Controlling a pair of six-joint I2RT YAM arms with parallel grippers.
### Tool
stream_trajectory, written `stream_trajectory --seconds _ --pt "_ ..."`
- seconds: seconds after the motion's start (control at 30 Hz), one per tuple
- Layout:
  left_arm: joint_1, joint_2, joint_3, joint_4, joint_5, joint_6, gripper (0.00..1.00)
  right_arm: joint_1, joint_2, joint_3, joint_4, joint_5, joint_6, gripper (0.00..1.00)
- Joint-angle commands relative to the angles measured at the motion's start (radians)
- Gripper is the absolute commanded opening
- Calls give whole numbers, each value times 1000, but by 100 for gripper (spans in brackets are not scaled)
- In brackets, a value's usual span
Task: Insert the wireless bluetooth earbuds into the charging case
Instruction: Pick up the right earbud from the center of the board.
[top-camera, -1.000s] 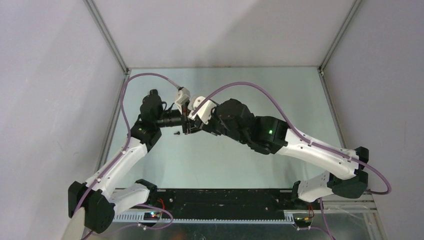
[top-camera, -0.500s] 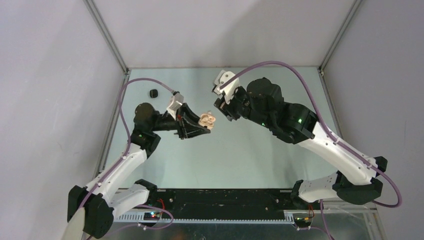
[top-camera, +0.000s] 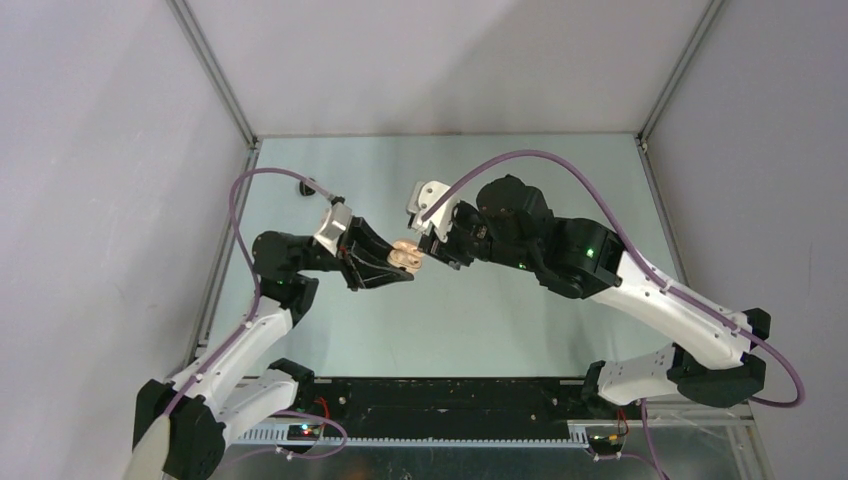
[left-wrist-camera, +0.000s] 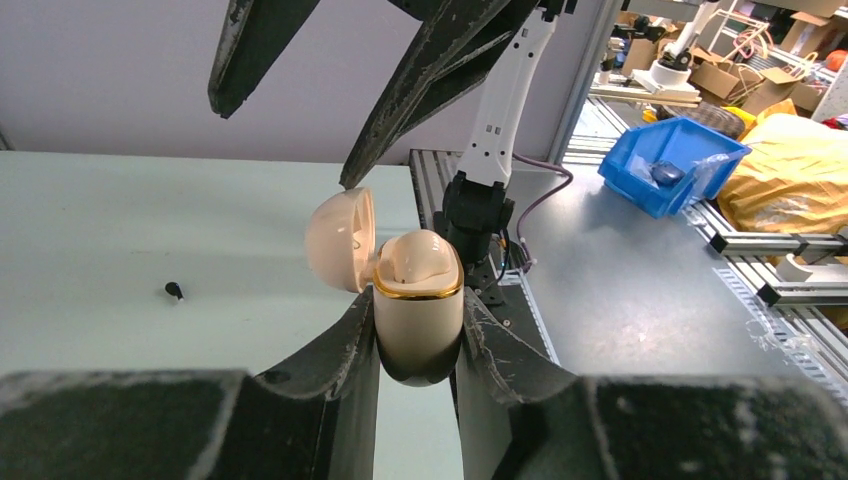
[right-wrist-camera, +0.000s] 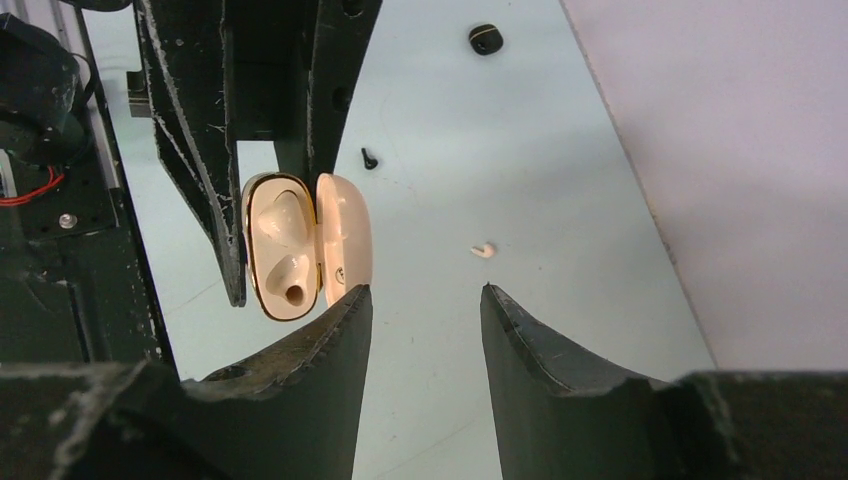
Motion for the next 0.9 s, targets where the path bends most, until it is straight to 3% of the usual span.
stream_trajectory --seconds 0.0,0.37,0.5,0.6,0.77,0.87 --pt "7 -13 -7 50 5 -13 3 17 8 47 -26 -34 -7 49" --pt "22 -19 -2 31 8 1 2 19 24 96 -43 -30 -8 50" --pt "74 -39 19 -9 0 18 1 -49 35 74 20 17 2 52" --pt "111 -59 24 -50 -3 47 0 -168 48 26 127 -27 18 53" --pt "149 -89 47 -251 -15 185 0 -353 188 -33 232 -130 66 57" --pt "168 -97 100 -511 -31 367 1 -424 354 1 247 -189 124 56"
